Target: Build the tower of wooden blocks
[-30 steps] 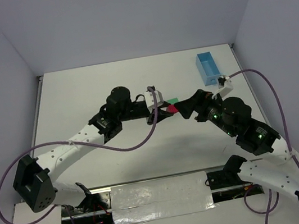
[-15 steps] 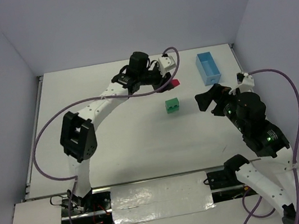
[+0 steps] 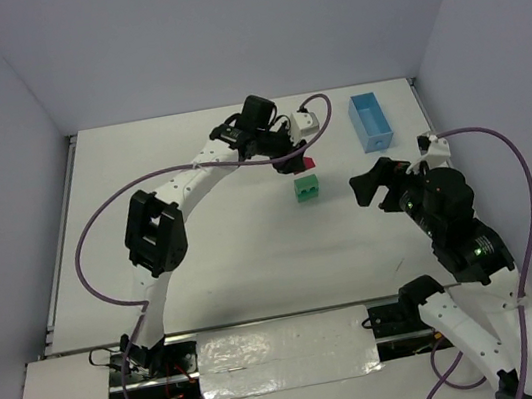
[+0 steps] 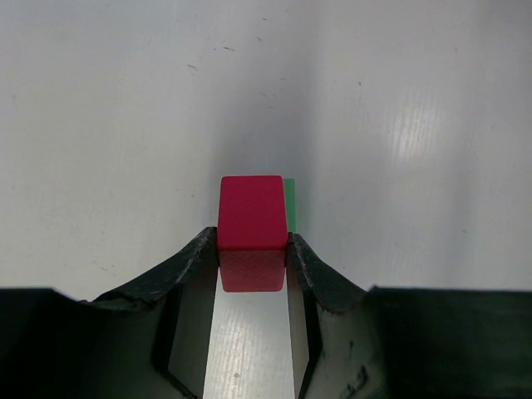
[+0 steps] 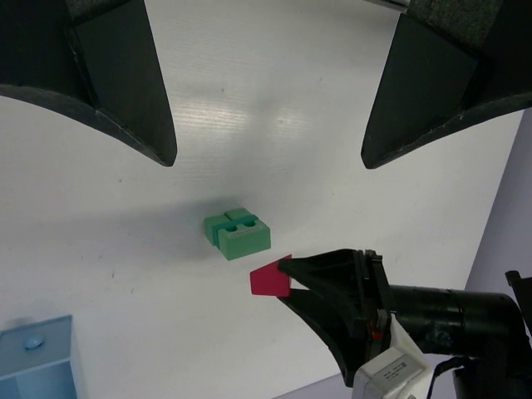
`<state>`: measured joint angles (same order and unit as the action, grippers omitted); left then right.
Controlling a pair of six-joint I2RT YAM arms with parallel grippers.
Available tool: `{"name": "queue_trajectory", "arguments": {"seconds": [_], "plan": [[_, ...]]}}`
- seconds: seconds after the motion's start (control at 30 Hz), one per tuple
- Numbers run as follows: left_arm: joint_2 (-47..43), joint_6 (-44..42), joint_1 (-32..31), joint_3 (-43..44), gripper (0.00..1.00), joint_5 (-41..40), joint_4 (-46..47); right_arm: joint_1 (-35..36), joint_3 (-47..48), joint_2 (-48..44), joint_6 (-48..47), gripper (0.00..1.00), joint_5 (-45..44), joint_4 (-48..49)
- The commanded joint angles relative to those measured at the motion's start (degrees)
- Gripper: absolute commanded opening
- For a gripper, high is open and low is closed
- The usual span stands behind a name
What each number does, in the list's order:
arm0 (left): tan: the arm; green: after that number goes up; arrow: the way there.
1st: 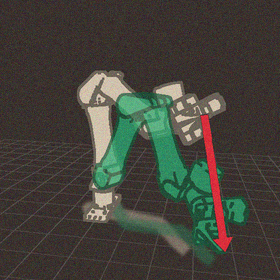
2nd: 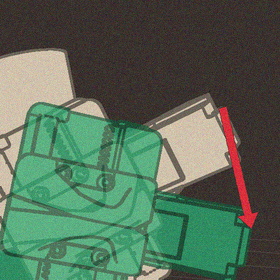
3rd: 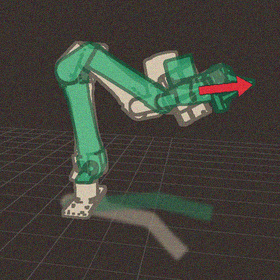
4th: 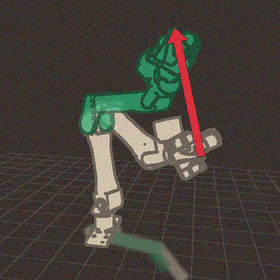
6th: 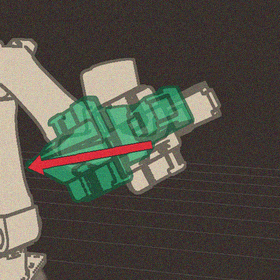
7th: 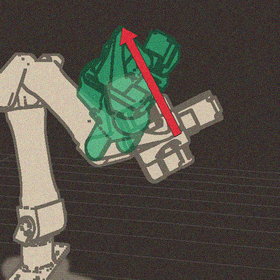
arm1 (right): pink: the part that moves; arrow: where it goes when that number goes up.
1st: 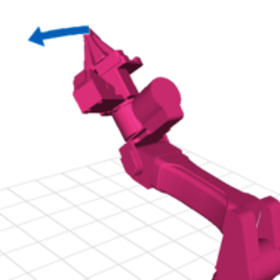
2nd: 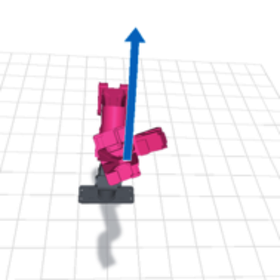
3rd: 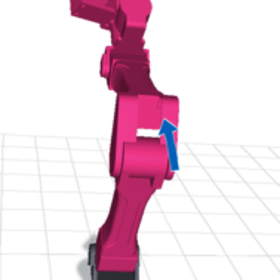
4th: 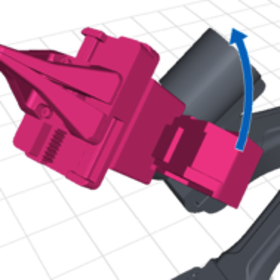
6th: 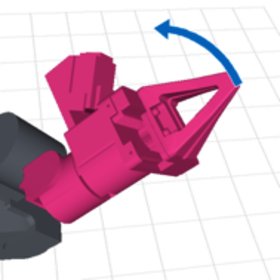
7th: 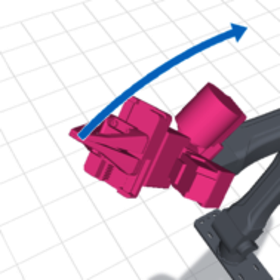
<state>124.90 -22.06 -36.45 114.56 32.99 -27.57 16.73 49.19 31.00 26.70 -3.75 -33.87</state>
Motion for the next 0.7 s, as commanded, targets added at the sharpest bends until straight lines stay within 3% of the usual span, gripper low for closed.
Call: {"name": "queue_trajectory", "arguments": {"seconds": [0.0,0.67], "plan": [[-0.27,-3.42,0.24,1.80,0.02,2.60,-3.10,-0.38,-0.94,-0.33,-2.00,1.00,1.20,1.43],[0.87,-2.72,-2.31,2.60,0.09,-1.44,-3.37,-0.47,-5.59,-1.29,-2.70,1.00,0.41,4.51]]}}
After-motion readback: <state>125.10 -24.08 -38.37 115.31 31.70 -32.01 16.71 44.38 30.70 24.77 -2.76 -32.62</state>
